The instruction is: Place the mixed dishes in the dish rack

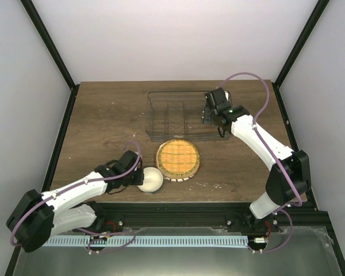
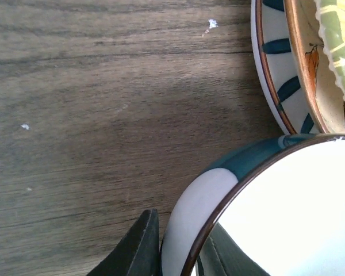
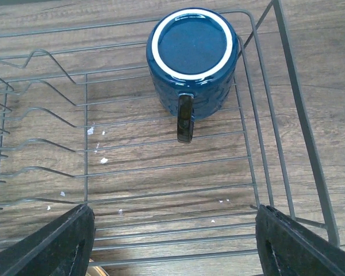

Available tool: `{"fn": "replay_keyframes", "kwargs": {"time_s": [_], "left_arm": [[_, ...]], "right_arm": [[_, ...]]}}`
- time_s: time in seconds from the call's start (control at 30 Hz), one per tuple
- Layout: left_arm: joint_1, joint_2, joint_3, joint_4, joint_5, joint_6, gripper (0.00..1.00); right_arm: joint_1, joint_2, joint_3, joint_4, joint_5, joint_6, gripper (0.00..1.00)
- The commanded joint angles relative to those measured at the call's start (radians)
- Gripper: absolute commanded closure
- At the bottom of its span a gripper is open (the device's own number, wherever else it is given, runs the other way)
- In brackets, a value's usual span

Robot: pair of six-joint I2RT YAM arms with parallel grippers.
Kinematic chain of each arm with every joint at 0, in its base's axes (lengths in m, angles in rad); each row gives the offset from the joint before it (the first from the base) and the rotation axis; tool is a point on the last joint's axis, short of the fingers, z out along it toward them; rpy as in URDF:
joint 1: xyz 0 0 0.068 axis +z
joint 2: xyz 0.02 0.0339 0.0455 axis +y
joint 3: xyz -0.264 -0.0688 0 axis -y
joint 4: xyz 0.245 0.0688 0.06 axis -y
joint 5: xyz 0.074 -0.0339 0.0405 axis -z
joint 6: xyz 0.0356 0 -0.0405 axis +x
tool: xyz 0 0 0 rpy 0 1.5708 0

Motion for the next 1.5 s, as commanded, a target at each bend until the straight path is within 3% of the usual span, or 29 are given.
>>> {"fn": "replay_keyframes", "kwargs": {"time_s": [0.0,0.2,0.53,0.67,0.8,0.97,1.13,1.47], "left_arm": [[-0.004,0.005,-0.028,0.084,0.066,0.001,0.85],[-0.004,-0.045,-0.045,0.127,0.116,0.007,1.00],[-0.003,-0.267,-0.028,0.168,0.244,0.044,1.00],[-0.004,-0.303,-0.009,0.202,0.162,0.059,1.00],[0.002,-0.261,0.049,0.241,0.031,0.129,1.00],[0.068,-0.121,0.155,0.333,0.047,0.181,1.00],[0.131,0.009,0.231,0.388,0.088,0.195,1.00],[0.133,0.131,0.280,0.455,0.122,0.180,1.00]], "right_arm": [[0.004,-0.038,-0.021,0.003,0.006,0.005,0.22],[0.004,-0.066,-0.061,0.041,-0.060,-0.002,0.22],[0.004,-0.148,-0.182,0.164,-0.335,-0.040,0.15],[0.005,-0.178,-0.213,0.206,-0.482,-0.045,0.08],[0.005,-0.213,-0.238,0.262,-0.643,-0.041,0.01],[0.005,-0.240,-0.273,0.308,-0.830,-0.028,0.00],[0.006,-0.271,-0.328,0.316,-0.878,-0.022,0.00],[0.029,-0.273,-0.404,0.440,-1.010,0.022,0.00]]}}
